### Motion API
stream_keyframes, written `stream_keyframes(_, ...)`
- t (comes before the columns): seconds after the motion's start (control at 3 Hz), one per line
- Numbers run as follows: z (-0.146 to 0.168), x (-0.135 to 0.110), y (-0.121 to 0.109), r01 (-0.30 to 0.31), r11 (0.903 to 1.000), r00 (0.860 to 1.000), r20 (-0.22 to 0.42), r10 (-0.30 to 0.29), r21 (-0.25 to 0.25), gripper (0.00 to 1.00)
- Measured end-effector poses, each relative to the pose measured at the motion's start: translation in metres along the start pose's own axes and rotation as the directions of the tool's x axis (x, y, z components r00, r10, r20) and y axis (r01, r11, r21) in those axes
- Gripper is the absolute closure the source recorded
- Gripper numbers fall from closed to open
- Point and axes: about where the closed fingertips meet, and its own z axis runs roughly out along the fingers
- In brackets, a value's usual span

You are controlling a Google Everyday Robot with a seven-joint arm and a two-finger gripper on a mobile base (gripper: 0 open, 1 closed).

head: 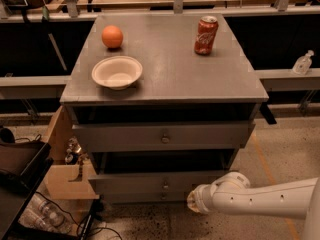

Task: Close middle drawer

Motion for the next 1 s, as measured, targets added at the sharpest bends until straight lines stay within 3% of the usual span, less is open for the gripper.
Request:
stream_keyframes(0.67,0.006,0.000,-0.007,0.004,0.9999,1.000,0.013,-0.005,0.014,1.00)
stream_keyframes(1.0,0.015,0.001,-0.022,0.015,0.9991,0.999,0.035,-0.017,0.039,1.00)
